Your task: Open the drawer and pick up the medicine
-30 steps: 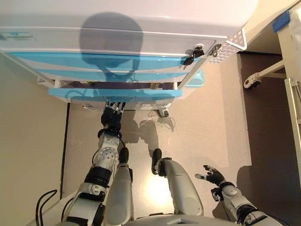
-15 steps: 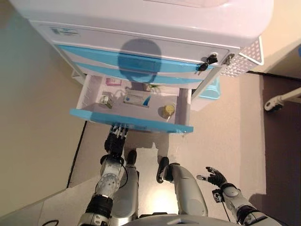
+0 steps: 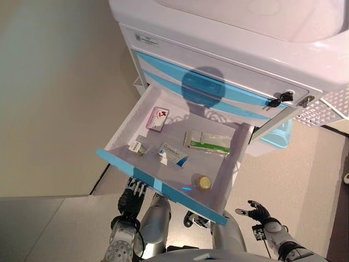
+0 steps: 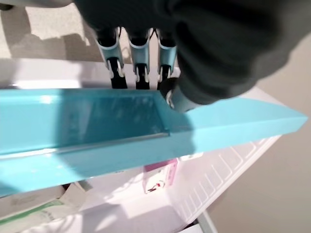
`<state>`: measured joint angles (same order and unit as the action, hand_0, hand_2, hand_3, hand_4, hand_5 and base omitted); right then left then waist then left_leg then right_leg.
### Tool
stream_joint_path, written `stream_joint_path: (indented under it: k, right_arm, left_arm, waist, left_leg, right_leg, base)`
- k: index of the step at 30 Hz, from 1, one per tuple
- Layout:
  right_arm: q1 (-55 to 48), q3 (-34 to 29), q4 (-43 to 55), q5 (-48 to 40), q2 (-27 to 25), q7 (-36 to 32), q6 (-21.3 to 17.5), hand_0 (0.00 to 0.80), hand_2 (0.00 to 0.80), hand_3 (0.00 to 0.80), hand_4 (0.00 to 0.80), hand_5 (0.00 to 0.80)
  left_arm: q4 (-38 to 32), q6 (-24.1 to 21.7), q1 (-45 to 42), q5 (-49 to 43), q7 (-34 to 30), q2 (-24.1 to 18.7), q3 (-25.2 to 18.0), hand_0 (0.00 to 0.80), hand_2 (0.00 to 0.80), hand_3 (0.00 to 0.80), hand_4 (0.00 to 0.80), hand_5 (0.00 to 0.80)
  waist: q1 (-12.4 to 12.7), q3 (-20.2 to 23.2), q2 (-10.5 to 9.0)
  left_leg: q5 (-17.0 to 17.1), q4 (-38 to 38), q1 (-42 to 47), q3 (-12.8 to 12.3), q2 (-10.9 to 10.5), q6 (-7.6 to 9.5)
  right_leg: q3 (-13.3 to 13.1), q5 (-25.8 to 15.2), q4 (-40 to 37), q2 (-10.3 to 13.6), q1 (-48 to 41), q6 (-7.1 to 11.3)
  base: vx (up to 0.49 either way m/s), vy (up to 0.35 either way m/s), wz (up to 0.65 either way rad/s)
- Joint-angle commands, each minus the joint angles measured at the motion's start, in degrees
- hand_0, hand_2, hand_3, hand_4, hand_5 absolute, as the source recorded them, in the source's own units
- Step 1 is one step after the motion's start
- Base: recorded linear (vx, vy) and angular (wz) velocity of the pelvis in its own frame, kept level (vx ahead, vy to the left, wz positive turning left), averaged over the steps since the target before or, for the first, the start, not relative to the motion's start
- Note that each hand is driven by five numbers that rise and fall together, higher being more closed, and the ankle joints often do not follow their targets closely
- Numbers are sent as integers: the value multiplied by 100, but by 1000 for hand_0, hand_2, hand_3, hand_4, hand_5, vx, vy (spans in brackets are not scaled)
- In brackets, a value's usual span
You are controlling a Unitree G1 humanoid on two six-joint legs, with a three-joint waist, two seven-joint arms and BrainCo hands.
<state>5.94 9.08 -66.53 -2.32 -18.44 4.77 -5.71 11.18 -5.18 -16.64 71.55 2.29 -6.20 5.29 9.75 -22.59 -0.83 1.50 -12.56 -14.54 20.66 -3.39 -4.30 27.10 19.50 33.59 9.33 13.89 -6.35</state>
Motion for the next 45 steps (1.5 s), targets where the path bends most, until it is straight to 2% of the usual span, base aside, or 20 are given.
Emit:
stream_joint_path:
  k: [1,6,7,11,12,13,14,15,17,18,20,21,24,25,27,31,35,39,41,45]
  right_arm:
    - [-439,-14,-543,52,-364,139,124,0,0,0,0,0]
    - [-445,-195,-554,-61,-377,215,161,0,0,0,0,0]
    - [-418,-228,-545,-107,-386,243,166,0,0,0,0,0]
    - [-357,-232,-455,-156,-421,332,164,0,0,0,0,0]
    - [-342,-213,-362,-194,-454,380,158,0,0,0,0,0]
    - [-337,-213,-315,-224,-467,403,135,0,0,0,0,0]
    - [-337,-214,-315,-224,-467,403,135,0,0,0,0,0]
    - [-328,-175,-182,-270,-500,439,111,0,0,0,0,0]
    - [-333,-187,-162,-309,-515,456,90,0,0,0,0,0]
    - [-341,-214,-141,-430,-532,457,62,0,0,0,0,0]
    - [-352,-227,-103,-484,-535,454,32,0,0,0,0,0]
    - [-358,-271,-91,-644,-533,428,-10,0,0,0,0,0]
    - [-400,-280,-56,-775,-518,389,-44,0,0,0,0,0]
    - [-416,-246,-58,-843,-502,352,-59,0,0,0,0,0]
    - [-423,-243,-66,-874,-489,332,-69,0,0,0,0,0]
    - [-479,-200,-196,-940,-402,269,-89,0,0,0,0,0]
    - [-510,-152,-386,-934,-285,206,-88,0,0,0,0,0]
    - [-496,-123,-414,-956,-186,223,-114,0,0,0,0,0]
    - [-470,-101,-378,-959,-148,220,-141,0,0,0,0,0]
    - [-491,-93,-199,-956,-174,204,-190,0,0,0,0,0]
  left_arm:
    - [-2247,-953,-59,319,-908,-304,-1185,800,800,800,800,800]
    - [-1556,-699,-596,493,-772,-250,-1229,800,800,800,800,800]
    - [-1063,-591,-763,538,-684,-237,-1174,800,800,800,800,800]
    - [-378,-424,-907,498,-530,-262,-1017,800,800,800,800,800]
    - [230,-309,-963,210,-366,-346,-941,703,703,703,703,703]
    - [489,-242,-945,20,-325,-410,-869,270,270,270,270,270]
    - [491,-242,-943,20,-327,-410,-869,270,270,270,270,270]
    - [874,-123,-965,-346,-245,-450,-798,0,0,0,0,0]
    - [1089,-84,-924,-548,-236,-484,-784,0,0,0,0,0]
    - [1677,27,-803,-1021,-208,-527,-836,0,0,0,0,0]
    - [1923,37,-735,-1147,-205,-523,-877,0,0,0,0,0]
    - [2452,57,-527,-1592,-217,-530,-939,0,0,0,0,0]
    - [2724,29,-412,-1958,-202,-543,-967,0,0,0,0,0]
    - [3173,35,-259,-2410,-183,-566,-985,0,0,0,0,0]
    - [3381,24,-195,-2575,-184,-577,-1007,0,0,0,0,0]
    - [4342,-11,187,-3336,-111,-645,-1112,0,0,0,0,0]
    - [5579,-24,553,-4314,-8,-792,-1218,0,0,0,0,0]
    - [6038,-4,672,-5079,88,-894,-1163,0,0,0,0,0]
    - [6303,76,693,-5900,161,-896,-941,0,0,0,0,0]
    - [6419,129,697,-6565,238,-851,-645,0,0,0,0,0]
  waist:
    - [197,1112,590]
    - [254,1237,668]
    - [251,1266,675]
    - [191,1305,651]
    - [105,1310,620]
    - [62,1315,601]
    - [63,1315,601]
    - [-44,1300,539]
    - [-67,1294,512]
    - [-120,1292,434]
    - [-146,1282,394]
    - [-214,1278,309]
    - [-274,1289,222]
    - [-356,1298,135]
    - [-404,1328,90]
    - [-531,1385,-95]
    - [-648,1491,-253]
    - [-674,1551,-322]
    - [-717,1604,-332]
    - [-754,1622,-317]
  left_leg:
    - [-10,-264,-216,-32,-634,326]
    - [13,-170,-86,-20,-578,322]
    - [19,-124,-37,-47,-543,331]
    - [22,-69,-6,-123,-511,345]
    - [21,-40,-2,-169,-480,354]
    - [16,-41,-4,-199,-469,357]
    - [15,-41,-5,-200,-469,357]
    - [4,-19,15,-267,-437,366]
    - [-2,-12,20,-286,-427,367]
    - [-20,16,52,-322,-409,374]
    - [-26,29,62,-338,-395,374]
    - [-42,43,73,-387,-374,382]
    - [-50,74,80,-428,-343,384]
    - [-66,99,93,-506,-314,394]
    - [-58,132,91,-542,-293,397]
    - [-120,223,204,-734,-225,422]
    - [-173,444,418,-959,-168,436]
    - [-161,666,575,-1158,-103,451]
    - [-128,906,726,-1338,-60,481]
    - [-90,1128,883,-1478,-40,519]
  right_leg:
    - [-439,-999,-1061,56,-359,773]
    - [-418,-1055,-1343,-25,-534,791]
    - [-424,-1084,-1418,-50,-571,795]
    - [-483,-1120,-1493,-95,-569,808]
    - [-520,-1147,-1511,-102,-557,818]
    - [-552,-1161,-1524,-115,-546,823]
    - [-554,-1161,-1524,-115,-544,823]
    - [-618,-1190,-1566,-145,-547,823]
    - [-633,-1207,-1603,-154,-555,825]
    - [-679,-1238,-1687,-181,-583,834]
    - [-695,-1252,-1729,-191,-598,838]
    - [-739,-1297,-1806,-222,-613,844]
    - [-808,-1353,-1917,-264,-613,846]
    - [-898,-1421,-1991,-301,-595,852]
    - [-937,-1478,-2070,-325,-581,863]
    - [-1140,-1597,-2260,-412,-628,893]
    - [-1362,-1756,-2593,-507,-738,971]
    - [-1545,-1892,-2809,-574,-814,1035]
    - [-1693,-2018,-2943,-596,-830,1100]
    - [-1813,-2089,-2993,-590,-847,1159]
  base:
    - [25,-44,5]
    - [30,-42,3]
    - [28,-26,3]
    - [21,-11,-3]
    - [28,6,-4]
    - [23,6,-4]
    - [0,0,0]
    - [0,0,0]
    - [0,0,0]
    - [0,0,0]
    - [0,0,0]
    - [20,9,-3]
    - [8,11,0]
    - [26,38,-7]
    - [26,35,-26]
    - [41,31,-37]
    - [62,41,-43]
    - [56,43,-34]
    - [52,73,-38]
    - [37,66,-40]
